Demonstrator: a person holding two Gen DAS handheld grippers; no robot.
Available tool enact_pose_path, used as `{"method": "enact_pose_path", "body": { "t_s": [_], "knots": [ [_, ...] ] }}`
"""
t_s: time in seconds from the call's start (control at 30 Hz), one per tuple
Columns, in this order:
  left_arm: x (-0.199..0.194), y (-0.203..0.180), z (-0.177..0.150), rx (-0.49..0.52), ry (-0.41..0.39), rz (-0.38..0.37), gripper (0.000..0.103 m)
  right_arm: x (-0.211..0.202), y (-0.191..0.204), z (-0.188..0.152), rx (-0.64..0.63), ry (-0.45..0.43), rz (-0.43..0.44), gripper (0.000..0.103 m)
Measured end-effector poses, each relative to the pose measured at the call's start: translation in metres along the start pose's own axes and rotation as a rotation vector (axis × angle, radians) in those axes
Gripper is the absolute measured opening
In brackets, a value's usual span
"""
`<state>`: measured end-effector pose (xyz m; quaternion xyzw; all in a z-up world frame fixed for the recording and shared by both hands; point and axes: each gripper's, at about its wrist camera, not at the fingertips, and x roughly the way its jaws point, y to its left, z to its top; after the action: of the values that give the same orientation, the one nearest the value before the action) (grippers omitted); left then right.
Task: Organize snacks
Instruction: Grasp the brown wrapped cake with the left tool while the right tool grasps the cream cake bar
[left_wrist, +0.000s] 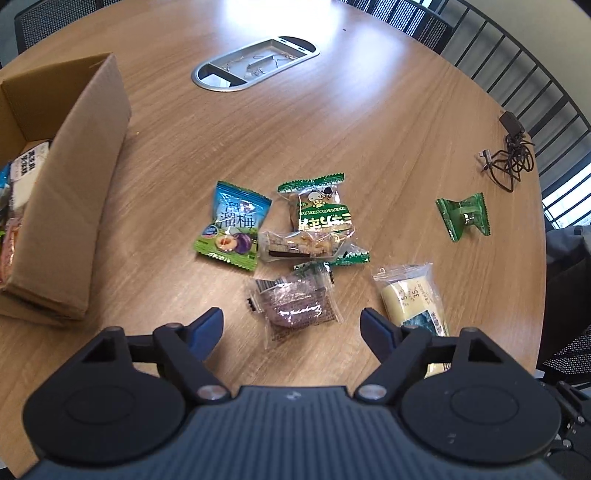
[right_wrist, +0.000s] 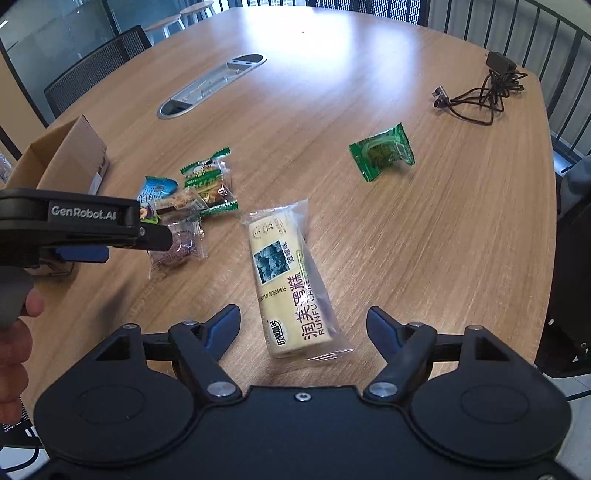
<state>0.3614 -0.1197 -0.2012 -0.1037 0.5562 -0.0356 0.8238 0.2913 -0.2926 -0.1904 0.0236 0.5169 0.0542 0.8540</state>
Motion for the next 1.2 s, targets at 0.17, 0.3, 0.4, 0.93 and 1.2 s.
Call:
{"method": "enact_pose_path", "body": {
  "t_s": [0.17,0.3,0.4,0.93,1.2],
  "knots": [
    [0.017,-0.005,0.007,-0.006,0.019,0.015,0.079,0.014,0.001,0.003,-0.004,0.032,0.002,0.072],
    [0.03,-0.008,0.011,-0.007,0.038,0.03,0.077,0.024,0.001,0.004,-0.018,0.057,0.011,0.069],
    [0.04,-0.011,0.013,-0.01,0.052,0.047,0.076,0.032,0.001,0.005,-0.027,0.078,0.013,0.069],
    [0.044,-0.018,0.017,0.038,0.024,0.134,0.045,0.044,0.008,0.005,-0.1,0.099,0.003,0.044],
    [0.034,-0.007,0.011,0.017,0.028,0.116,0.038,0.034,0.007,0.004,-0.077,0.084,0.011,0.036]
  ]
}}
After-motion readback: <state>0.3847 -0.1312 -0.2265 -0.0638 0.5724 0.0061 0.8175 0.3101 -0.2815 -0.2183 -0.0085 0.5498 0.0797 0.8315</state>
